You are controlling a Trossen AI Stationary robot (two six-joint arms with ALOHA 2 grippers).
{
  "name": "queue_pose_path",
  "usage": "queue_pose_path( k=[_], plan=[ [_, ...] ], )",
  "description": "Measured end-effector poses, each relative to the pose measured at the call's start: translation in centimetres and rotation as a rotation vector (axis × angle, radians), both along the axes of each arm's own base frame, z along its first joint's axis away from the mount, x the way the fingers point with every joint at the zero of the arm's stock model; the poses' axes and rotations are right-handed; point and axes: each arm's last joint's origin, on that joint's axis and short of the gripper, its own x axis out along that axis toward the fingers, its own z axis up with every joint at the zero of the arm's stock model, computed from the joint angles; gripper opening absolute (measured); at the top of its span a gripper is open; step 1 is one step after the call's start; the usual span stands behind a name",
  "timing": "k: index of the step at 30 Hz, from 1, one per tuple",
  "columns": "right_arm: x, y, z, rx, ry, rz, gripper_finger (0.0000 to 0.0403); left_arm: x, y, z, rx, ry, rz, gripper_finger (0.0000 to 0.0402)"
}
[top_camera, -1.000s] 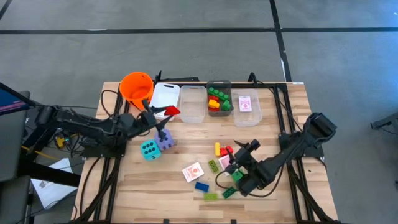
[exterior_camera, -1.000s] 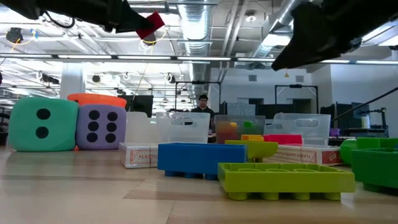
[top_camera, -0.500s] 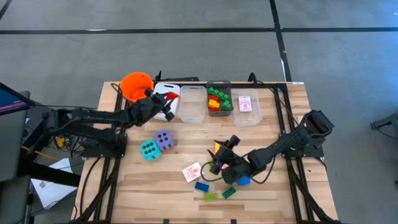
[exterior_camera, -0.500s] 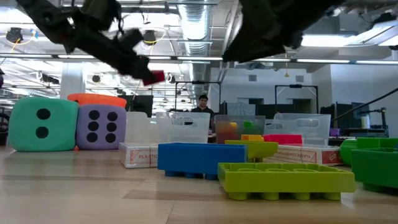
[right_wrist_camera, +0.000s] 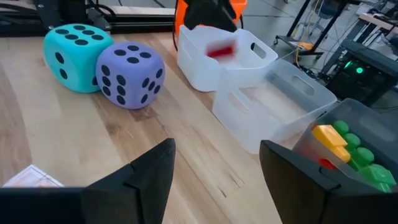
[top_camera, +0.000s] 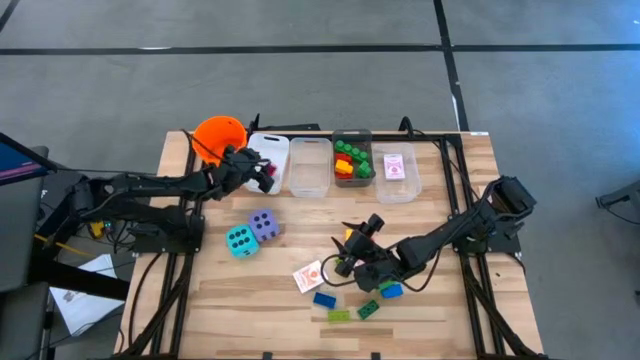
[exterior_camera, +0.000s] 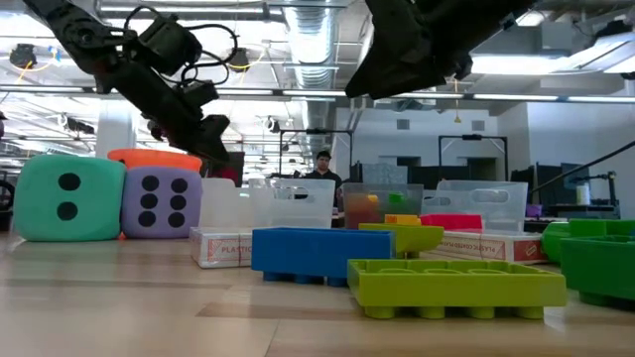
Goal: Pick & Place Toys
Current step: Put the small red game piece into the white bin, then adjust the dice
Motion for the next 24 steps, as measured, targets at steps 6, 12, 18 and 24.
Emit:
queue_pose_path(
  k=[6, 12, 18, 24],
  plan=[
    [0.0, -0.1, 0.0, 0.0, 0.004, 0.002, 0.023, -0.9, -1.3, 1.8, -0.043, -0.085, -0.151, 0.0274],
    [0.3, -0.7, 0.0, -0.01, 0.013, -0.012, 0.023, -2.1, -5.1, 3.5, -0.268, -0.19, -0.636, 0.0276],
    [0.7, -1.6, 0.0, -0.009, 0.011, -0.04, 0.023, -4.6, -8.2, 2.8, -0.47, -0.101, -0.552, 0.0213],
    [1.0, -2.0, 0.1, 0.016, 0.0, -0.037, 0.023, -6.9, -10.1, 1.6, -0.662, -0.019, -0.377, 0.0078]
  ],
)
